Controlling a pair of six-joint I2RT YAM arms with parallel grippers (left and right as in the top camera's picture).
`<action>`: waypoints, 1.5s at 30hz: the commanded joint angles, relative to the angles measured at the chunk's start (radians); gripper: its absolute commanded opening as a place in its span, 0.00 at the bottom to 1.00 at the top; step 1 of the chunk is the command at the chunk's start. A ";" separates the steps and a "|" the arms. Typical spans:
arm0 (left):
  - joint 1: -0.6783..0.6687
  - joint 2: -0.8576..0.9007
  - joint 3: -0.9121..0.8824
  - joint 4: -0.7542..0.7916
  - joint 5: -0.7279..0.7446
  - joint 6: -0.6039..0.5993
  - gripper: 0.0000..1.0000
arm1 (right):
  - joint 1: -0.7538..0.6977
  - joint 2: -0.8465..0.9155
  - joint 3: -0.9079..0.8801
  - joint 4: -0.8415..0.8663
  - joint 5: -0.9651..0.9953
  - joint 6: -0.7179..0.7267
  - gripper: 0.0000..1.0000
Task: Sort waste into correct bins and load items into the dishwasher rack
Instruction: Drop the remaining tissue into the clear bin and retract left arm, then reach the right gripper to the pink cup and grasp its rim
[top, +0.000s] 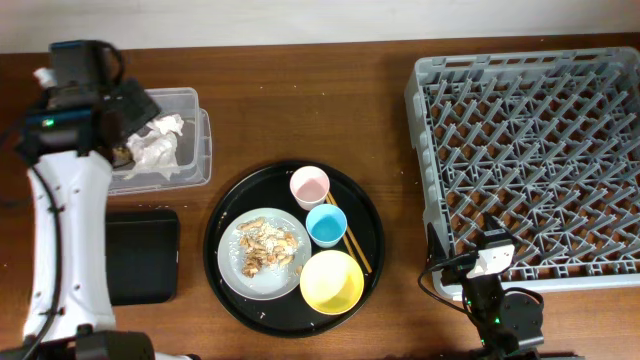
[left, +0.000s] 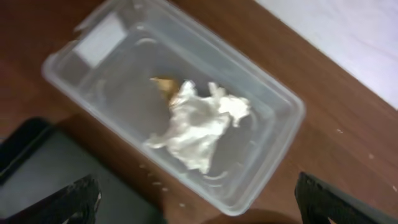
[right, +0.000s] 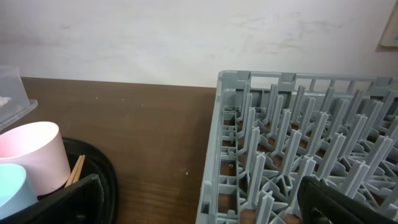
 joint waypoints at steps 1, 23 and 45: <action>0.067 -0.012 0.011 -0.028 -0.016 -0.027 0.99 | -0.008 -0.006 -0.005 -0.004 0.009 -0.007 0.98; 0.206 -0.012 0.011 -0.079 -0.025 -0.027 0.99 | -0.008 -0.006 -0.005 -0.004 0.009 -0.006 0.98; 0.206 -0.012 0.011 -0.079 -0.026 -0.027 0.99 | -0.007 -0.005 0.033 0.476 -0.568 0.904 0.98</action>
